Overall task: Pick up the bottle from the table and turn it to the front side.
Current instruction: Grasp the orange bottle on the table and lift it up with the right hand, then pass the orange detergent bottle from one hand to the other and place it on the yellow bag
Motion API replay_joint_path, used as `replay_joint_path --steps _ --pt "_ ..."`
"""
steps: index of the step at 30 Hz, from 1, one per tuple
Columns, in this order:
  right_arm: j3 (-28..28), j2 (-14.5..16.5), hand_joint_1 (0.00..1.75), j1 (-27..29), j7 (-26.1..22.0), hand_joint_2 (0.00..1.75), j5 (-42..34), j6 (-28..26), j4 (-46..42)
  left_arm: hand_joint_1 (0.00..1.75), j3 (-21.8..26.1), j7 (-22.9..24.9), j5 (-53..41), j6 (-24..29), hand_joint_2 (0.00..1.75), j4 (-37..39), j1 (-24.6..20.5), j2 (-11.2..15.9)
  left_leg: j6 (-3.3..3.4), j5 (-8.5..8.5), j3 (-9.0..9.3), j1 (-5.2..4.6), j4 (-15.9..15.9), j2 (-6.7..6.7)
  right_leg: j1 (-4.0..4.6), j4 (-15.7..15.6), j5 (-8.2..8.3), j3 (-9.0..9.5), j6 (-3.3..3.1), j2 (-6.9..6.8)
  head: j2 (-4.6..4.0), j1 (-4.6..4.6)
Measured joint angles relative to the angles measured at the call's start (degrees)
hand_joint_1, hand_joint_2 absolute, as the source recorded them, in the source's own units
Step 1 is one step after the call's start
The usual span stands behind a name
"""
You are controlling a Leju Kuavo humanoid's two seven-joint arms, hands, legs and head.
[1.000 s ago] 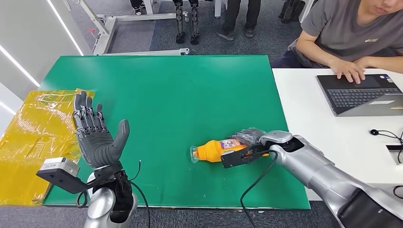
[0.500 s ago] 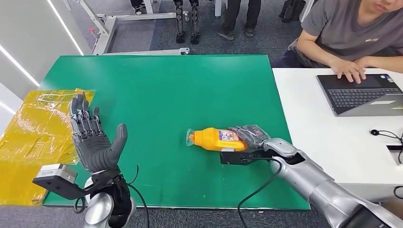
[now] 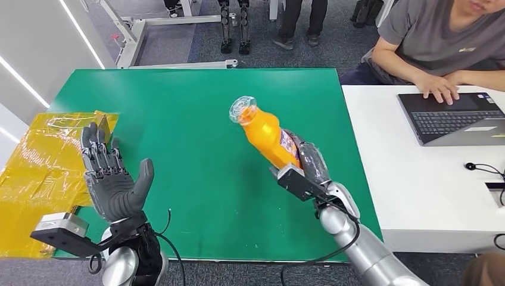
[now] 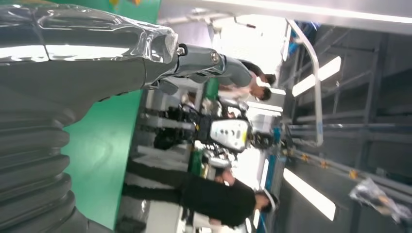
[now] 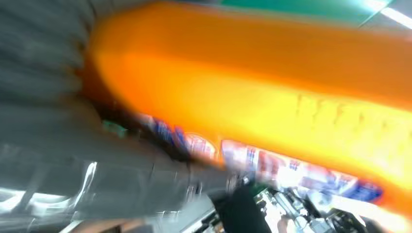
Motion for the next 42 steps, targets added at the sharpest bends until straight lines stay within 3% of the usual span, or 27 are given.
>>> replay_joint_path --steps 5,11,15,27,42 --pt "-3.0 3.9 1.75 4.4 -2.1 1.75 3.0 -5.0 -3.5 0.00 0.4 0.0 3.1 -9.6 1.75 0.6 0.0 -1.1 0.00 -0.02 0.01 0.00 0.0 0.04 0.00 0.0 -0.02 -0.02 0.02 0.04 0.00 0.00" --pt "-4.6 6.7 1.75 6.4 -4.3 1.75 3.6 -5.7 -5.0 0.00 0.5 0.0 4.4 -14.3 1.75 6.1 -1.2 -1.3 0.00 0.00 0.03 0.00 0.0 0.07 0.00 0.0 0.00 -0.03 0.00 0.06 0.00 0.00" --pt "-4.6 7.6 1.75 6.5 -3.0 1.75 7.1 -5.0 -4.7 0.00 0.4 0.0 5.5 -17.6 1.75 11.0 -3.0 -1.4 0.00 0.01 0.02 0.00 0.0 0.07 0.00 0.0 0.01 -0.02 -0.01 0.07 0.00 0.00" --pt "-1.2 9.7 1.75 1.4 0.1 1.75 12.3 5.6 0.6 0.00 -0.1 0.6 4.2 -20.7 1.75 18.2 -6.5 -1.4 0.00 0.01 0.01 0.01 0.0 0.07 0.00 0.0 0.01 -0.03 -0.01 0.07 0.00 0.00" --pt "5.2 11.7 1.75 -5.8 -3.9 1.75 10.9 16.9 8.8 0.00 0.0 0.3 3.9 -21.6 1.75 21.7 -7.8 -1.3 -0.01 0.01 0.00 0.00 0.0 0.06 0.00 0.0 0.01 -0.02 -0.01 0.07 0.00 0.00"
